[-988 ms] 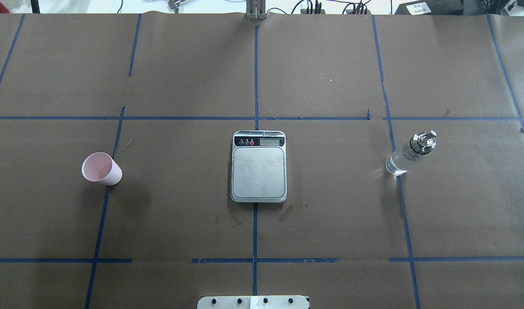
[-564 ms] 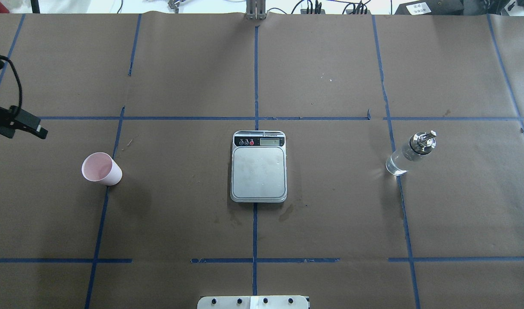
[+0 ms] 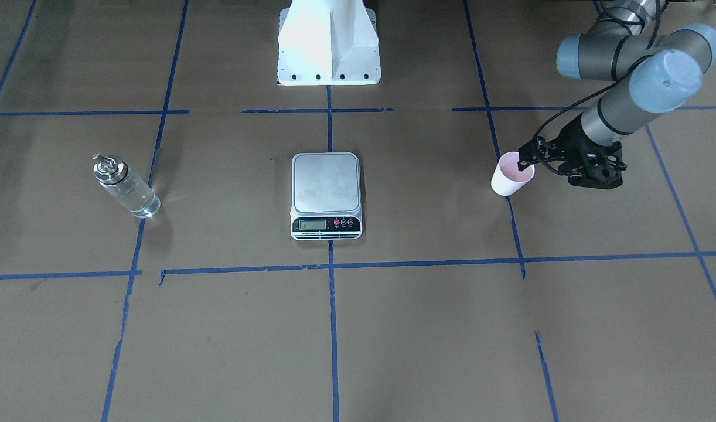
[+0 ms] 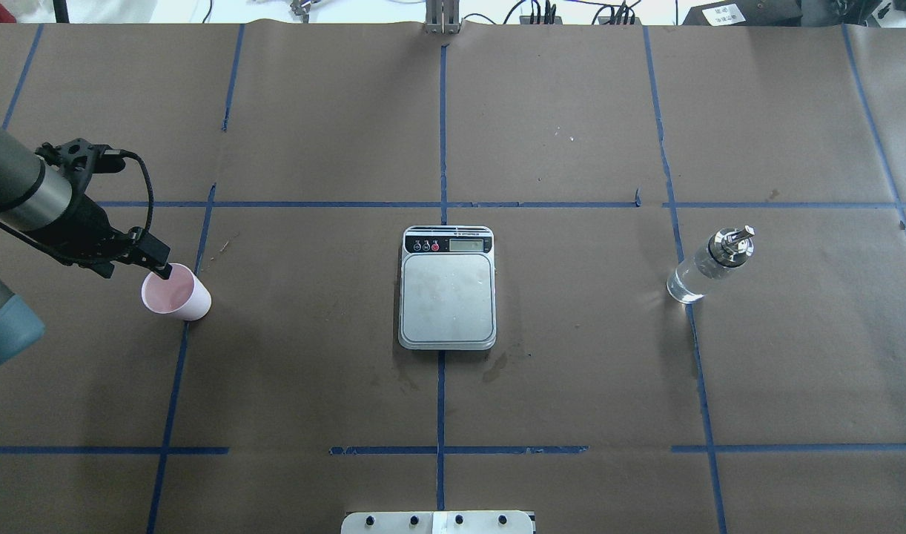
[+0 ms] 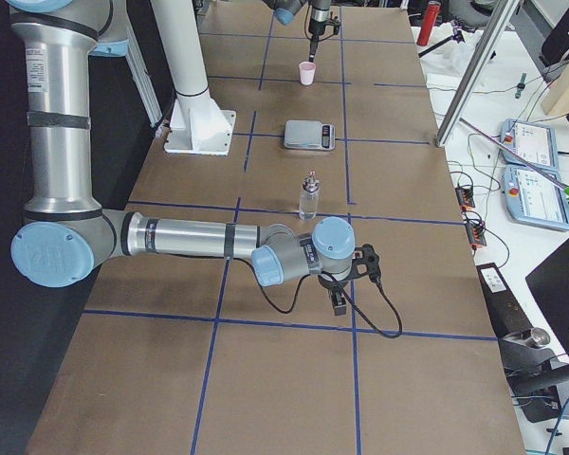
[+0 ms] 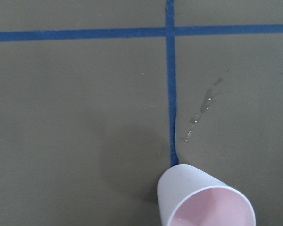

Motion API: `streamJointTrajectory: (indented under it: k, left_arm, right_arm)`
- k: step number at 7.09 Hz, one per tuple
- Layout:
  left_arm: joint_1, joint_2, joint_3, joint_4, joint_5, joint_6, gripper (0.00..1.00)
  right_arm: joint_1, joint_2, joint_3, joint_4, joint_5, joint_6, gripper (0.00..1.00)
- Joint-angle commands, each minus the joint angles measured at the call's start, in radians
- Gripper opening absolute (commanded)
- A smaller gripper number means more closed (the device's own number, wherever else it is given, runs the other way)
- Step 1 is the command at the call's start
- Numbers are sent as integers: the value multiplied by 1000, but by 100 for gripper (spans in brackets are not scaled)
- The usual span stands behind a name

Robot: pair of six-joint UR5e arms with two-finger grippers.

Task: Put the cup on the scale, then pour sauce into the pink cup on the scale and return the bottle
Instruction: 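Reach the left gripper down to the pink cup and grasp it, then carry the pink cup with the left gripper onto the scale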

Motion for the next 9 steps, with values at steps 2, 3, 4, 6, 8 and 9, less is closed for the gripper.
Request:
streamJointTrajectory:
  k: [2, 3, 4, 6, 8, 9]
  left_arm:
    - [22, -20, 32, -1, 10, -4, 68]
    - [25, -20, 33, 1, 10, -3, 31]
    - [34, -20, 44, 1, 13, -3, 0]
    - [32, -51, 20, 40, 8, -41, 0]
    - [35, -262, -11, 224, 17, -247, 0]
    - [95, -362, -8, 251, 62, -386, 0]
  right_arm:
    - [-1, 0, 1, -1, 0, 1, 100]
    - [-1, 0, 4, 1, 0, 1, 100]
    - [-1, 0, 4, 1, 0, 1, 100]
    - [-1, 0, 6, 1, 2, 1, 100]
    - [-1, 0, 6, 1, 55, 1, 100]
    - [-1, -5, 1, 25, 59, 2, 100]
